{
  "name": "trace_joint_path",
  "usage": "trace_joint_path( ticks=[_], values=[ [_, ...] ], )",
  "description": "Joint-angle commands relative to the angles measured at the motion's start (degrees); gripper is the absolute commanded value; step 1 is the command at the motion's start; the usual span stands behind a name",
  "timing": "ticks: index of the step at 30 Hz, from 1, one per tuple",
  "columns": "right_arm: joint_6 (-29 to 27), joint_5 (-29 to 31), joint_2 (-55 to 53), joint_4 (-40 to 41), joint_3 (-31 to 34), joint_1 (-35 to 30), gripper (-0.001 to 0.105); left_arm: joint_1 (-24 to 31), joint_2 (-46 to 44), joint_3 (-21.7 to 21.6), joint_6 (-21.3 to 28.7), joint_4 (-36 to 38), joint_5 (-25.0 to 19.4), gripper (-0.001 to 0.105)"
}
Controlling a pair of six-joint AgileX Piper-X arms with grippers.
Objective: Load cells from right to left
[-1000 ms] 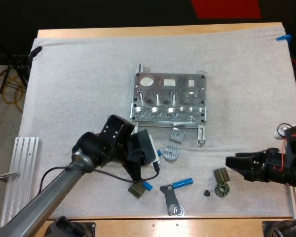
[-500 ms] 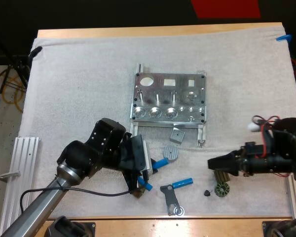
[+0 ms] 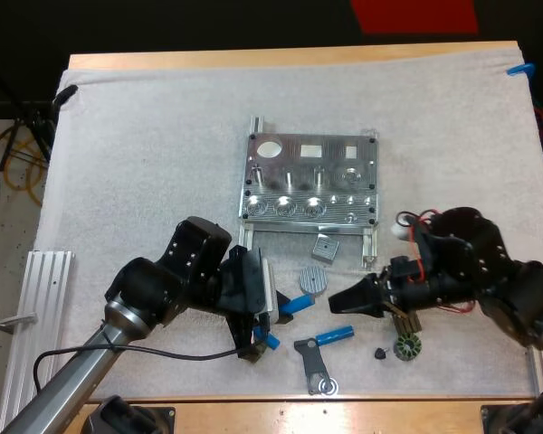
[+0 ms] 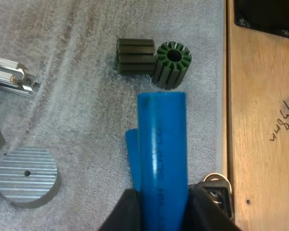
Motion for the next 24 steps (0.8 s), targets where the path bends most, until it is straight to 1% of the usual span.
trace_joint_path(
  ticks=[1, 7, 10, 12, 16, 19, 24],
  values=[
    [0.7, -0.1, 0.8, -1.4, -0.5, 0.3, 0.055, -0.3, -0.4, -0.3, 0.0, -0.1, 0.9, 0.000],
    [3.7, -2.5, 4.9, -5.3, -0.5, 0.3, 0.055, -0.3, -0.4, -0.3, 0.0, -0.1, 0.9, 0.000],
    [5.2, -3.2, 6.0, -6.6, -0.5, 1.4, 0.055, -0.3, -0.4, -0.3, 0.0, -0.1, 0.9, 0.000],
    [6.2, -3.0, 6.6, -7.4, -0.5, 2.5, 0.055, -0.3, -0.4, -0.3, 0.0, -0.1, 0.9, 0.000],
    [6.4, -2.0, 8.5, -8.4, -0.5, 4.9, 0.055, -0.3, -0.4, -0.3, 0.0, -0.1, 1.8, 0.000],
    [6.5, -0.7, 9.9, -8.4, -0.5, 5.0, 0.055, -0.3, -0.4, -0.3, 0.0, -0.1, 1.8, 0.000],
    [6.8, -0.5, 11.4, -9.9, -0.5, 5.0, 0.055, -0.3, -0.4, -0.3, 0.0, -0.1, 2.2, 0.000]
  ],
)
